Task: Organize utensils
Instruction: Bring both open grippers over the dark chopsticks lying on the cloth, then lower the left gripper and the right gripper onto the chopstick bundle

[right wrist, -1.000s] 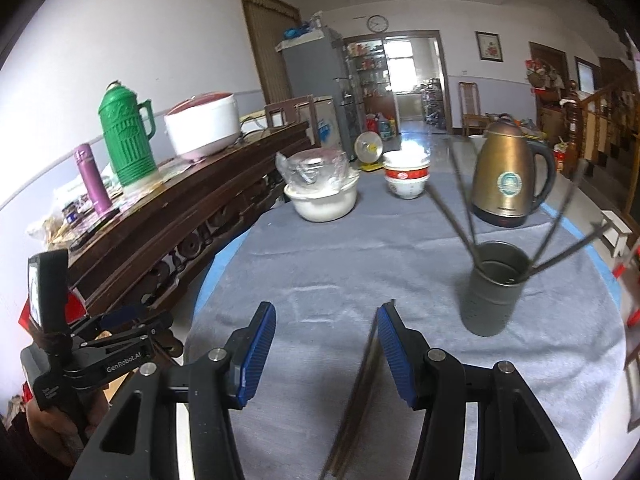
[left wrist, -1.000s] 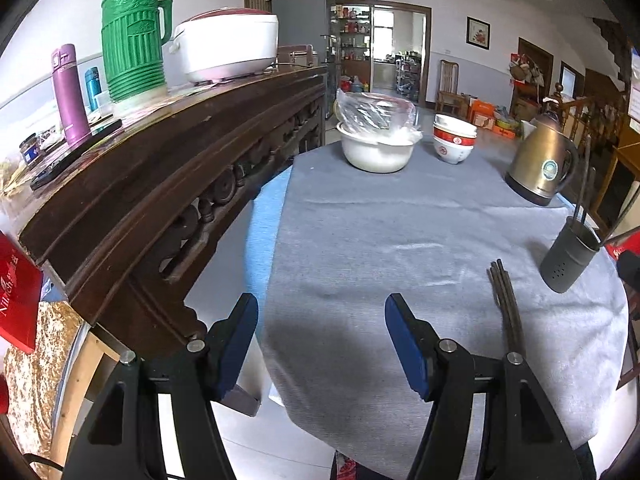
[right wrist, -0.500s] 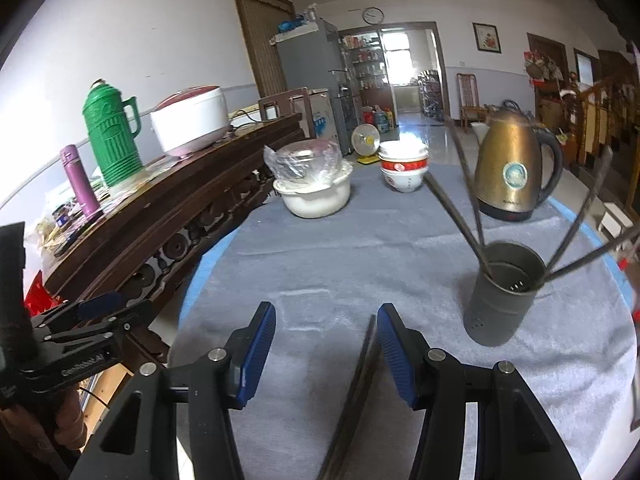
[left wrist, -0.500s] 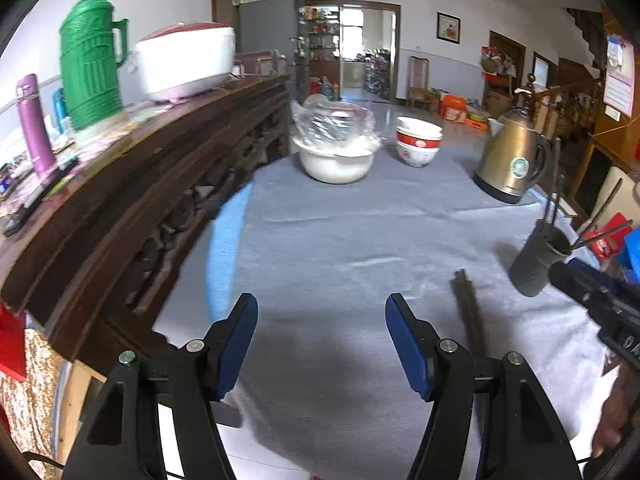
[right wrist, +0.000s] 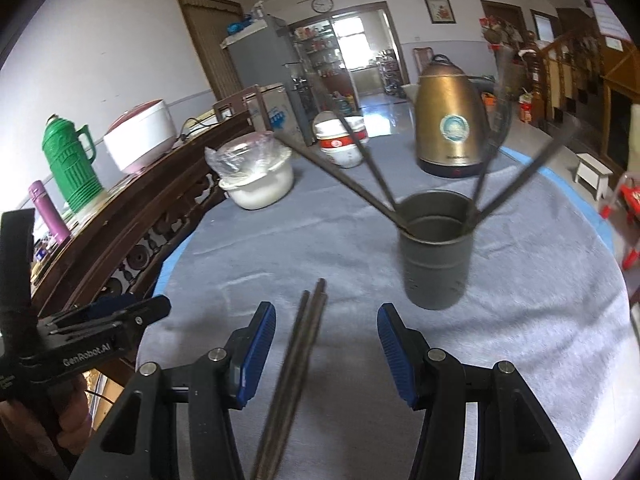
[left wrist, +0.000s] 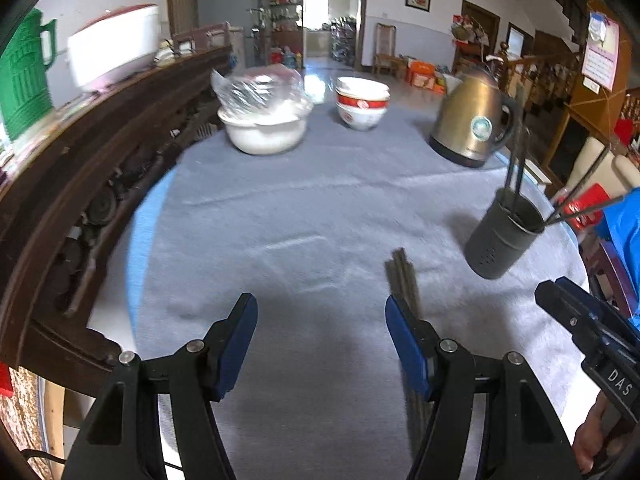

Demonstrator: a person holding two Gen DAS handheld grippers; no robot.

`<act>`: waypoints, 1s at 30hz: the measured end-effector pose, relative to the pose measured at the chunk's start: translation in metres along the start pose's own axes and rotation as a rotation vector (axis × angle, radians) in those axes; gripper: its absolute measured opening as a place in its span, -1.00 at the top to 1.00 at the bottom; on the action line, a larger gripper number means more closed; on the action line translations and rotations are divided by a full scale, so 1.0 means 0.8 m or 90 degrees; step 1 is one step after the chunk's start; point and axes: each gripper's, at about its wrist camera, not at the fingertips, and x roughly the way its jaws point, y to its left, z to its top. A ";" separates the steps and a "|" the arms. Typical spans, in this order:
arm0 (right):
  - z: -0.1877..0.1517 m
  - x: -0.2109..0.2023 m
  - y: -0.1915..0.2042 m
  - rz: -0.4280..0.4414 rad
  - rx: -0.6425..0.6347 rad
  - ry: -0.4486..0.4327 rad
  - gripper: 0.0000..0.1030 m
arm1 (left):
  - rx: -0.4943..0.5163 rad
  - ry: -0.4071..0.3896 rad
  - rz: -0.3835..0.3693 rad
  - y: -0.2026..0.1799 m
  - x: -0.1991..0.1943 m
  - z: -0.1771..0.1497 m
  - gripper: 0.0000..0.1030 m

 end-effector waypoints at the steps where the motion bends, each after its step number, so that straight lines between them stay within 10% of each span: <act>1: 0.000 -0.001 -0.007 -0.002 0.009 -0.001 -0.11 | 0.001 0.009 -0.005 -0.004 0.005 -0.001 -0.31; 19: -0.023 0.041 -0.036 -0.005 0.070 0.082 0.15 | -0.036 0.138 -0.114 -0.008 0.083 -0.003 -0.31; 30: -0.041 0.030 -0.052 -0.019 0.110 0.091 0.15 | -0.017 0.202 -0.098 -0.030 0.161 0.020 -0.31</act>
